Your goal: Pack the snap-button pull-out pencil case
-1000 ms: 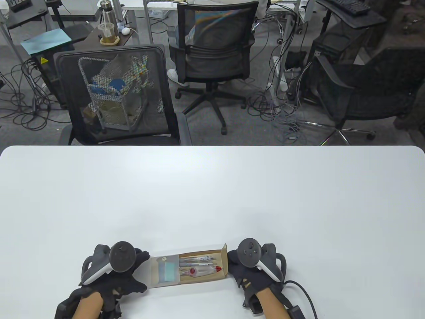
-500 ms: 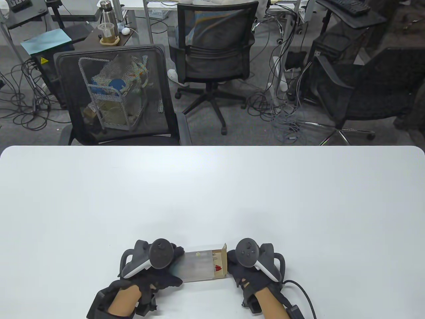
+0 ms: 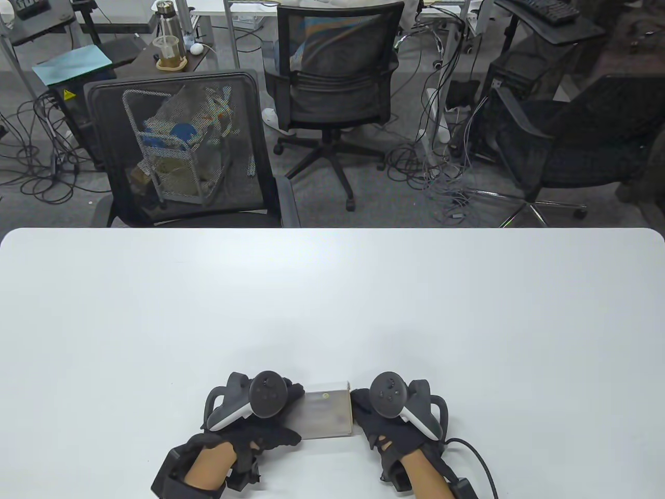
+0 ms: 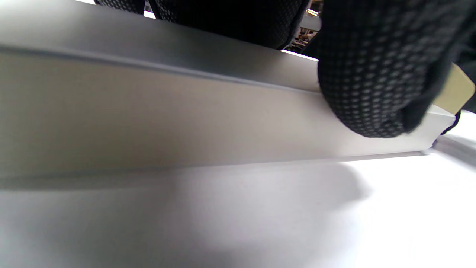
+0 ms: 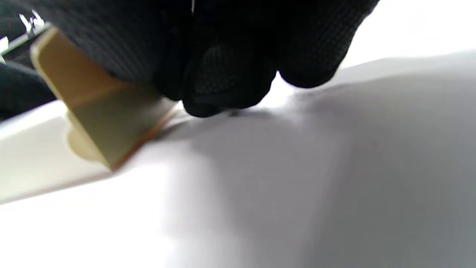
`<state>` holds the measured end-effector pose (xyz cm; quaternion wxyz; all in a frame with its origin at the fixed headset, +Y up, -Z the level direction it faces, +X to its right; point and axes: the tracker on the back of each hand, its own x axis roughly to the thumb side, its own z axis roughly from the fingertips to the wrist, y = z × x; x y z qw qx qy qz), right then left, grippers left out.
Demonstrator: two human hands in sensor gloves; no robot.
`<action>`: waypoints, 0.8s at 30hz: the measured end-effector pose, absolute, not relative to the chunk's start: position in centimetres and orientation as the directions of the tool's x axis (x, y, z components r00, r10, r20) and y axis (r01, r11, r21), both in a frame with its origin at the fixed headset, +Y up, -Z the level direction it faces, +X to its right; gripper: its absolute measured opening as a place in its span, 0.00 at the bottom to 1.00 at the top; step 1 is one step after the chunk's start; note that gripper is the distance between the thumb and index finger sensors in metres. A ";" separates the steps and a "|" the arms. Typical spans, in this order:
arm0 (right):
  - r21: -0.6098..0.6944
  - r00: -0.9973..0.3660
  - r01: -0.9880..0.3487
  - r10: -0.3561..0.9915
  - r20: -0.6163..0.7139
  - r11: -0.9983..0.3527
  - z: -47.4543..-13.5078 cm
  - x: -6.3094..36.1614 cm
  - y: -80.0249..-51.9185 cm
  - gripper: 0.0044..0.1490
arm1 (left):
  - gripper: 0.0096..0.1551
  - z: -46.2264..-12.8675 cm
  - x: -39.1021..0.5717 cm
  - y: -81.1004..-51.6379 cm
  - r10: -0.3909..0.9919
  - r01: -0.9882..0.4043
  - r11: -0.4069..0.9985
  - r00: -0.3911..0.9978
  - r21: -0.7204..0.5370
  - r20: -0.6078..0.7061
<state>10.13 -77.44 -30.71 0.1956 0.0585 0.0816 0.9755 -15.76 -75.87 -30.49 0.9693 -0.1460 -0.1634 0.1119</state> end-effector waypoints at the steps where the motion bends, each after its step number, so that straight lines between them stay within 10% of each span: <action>1: 0.176 -0.896 -0.422 0.439 0.073 -0.890 -30.8 10.3 -77.3 0.32 | 0.54 -30.5 -15.7 -75.9 0.261 -0.166 0.934 0.922 -0.318 0.285; 24: 0.283 -0.939 -0.334 0.291 -0.183 -0.899 -33.5 5.8 -77.1 0.36 | 0.54 -30.3 -15.7 -76.0 0.253 -0.157 0.935 0.923 -0.317 0.290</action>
